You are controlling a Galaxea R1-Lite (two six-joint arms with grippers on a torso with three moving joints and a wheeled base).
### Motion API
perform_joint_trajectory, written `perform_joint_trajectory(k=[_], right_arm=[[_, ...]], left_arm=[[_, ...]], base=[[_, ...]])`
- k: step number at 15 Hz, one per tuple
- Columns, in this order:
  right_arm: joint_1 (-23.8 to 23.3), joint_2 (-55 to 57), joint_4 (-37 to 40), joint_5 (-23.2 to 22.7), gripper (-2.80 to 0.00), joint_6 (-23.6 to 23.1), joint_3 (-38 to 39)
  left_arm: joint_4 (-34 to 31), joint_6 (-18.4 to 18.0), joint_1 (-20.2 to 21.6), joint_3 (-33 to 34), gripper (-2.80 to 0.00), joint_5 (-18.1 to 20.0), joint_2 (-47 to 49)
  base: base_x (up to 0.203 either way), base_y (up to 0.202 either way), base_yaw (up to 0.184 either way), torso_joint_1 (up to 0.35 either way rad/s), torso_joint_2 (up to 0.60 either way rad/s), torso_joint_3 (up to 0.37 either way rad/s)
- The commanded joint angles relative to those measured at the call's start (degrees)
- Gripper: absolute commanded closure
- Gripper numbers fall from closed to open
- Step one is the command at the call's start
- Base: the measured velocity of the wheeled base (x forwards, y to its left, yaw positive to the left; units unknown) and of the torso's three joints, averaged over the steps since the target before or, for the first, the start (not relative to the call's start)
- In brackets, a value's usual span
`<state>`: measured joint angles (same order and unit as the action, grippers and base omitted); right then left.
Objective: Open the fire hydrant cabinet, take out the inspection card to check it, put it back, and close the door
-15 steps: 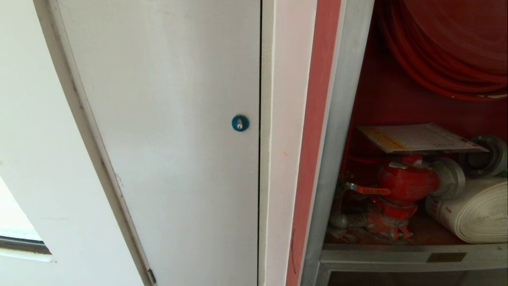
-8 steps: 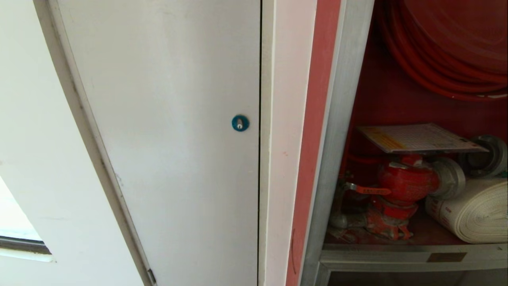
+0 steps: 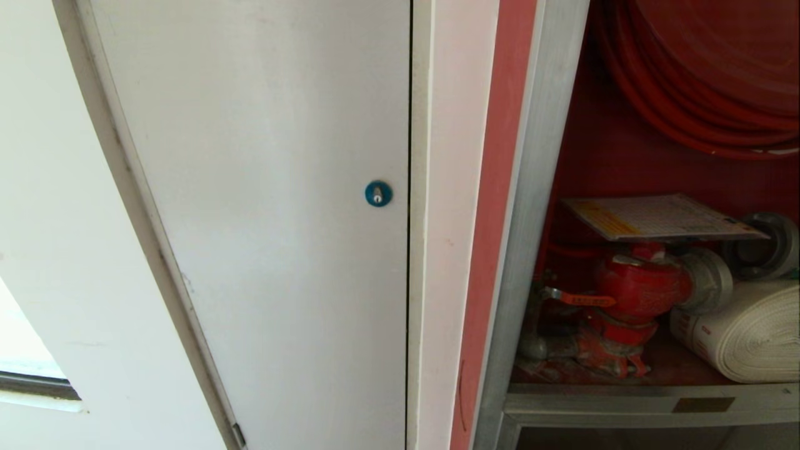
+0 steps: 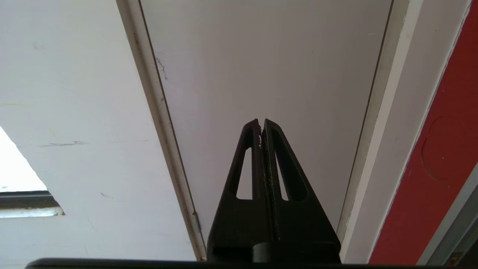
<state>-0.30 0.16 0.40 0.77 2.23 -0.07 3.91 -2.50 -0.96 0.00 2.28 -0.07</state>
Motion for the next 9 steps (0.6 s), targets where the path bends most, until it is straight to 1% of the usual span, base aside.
perform_joint_trajectory(k=[1, 2, 4, 5, 7, 9], right_arm=[[-0.02, 0.5, 0.1, 0.02, 0.0, 0.12, -0.48], [-0.01, 0.88, 0.37, 0.02, 0.0, 1.12, -2.65], [0.01, 5.05, 1.07, 0.09, 0.0, 6.58, -7.83], [0.03, 6.65, 1.22, 0.06, 0.0, 8.38, -9.01], [0.04, 6.96, 1.18, -0.24, 0.0, 8.93, -9.49], [0.04, 6.96, 1.35, -0.33, 0.0, 10.95, -10.2]], left_arm=[[0.04, -0.05, 0.0, 1.58, 0.0, 0.01, 0.07], [0.04, -0.01, 0.0, 1.58, 0.0, 0.01, 0.07], [0.04, -0.05, 0.0, 1.58, 0.0, 0.01, 0.07], [0.04, -0.05, 0.0, 1.58, 0.0, 0.01, 0.07], [0.04, -0.05, 0.0, 1.58, 0.0, 0.01, 0.07], [0.04, 0.04, 0.0, 1.58, 0.0, 0.01, 0.07]], base=[[0.0, 0.0, 0.0, 0.0, 0.0, 0.0], [0.0, 0.0, 0.0, 0.0, 0.0, 0.0], [0.0, 0.0, 0.0, 0.0, 0.0, 0.0], [0.0, 0.0, 0.0, 0.0, 0.0, 0.0], [0.0, 0.0, 0.0, 0.0, 0.0, 0.0], [0.0, 0.0, 0.0, 0.0, 0.0, 0.0]])
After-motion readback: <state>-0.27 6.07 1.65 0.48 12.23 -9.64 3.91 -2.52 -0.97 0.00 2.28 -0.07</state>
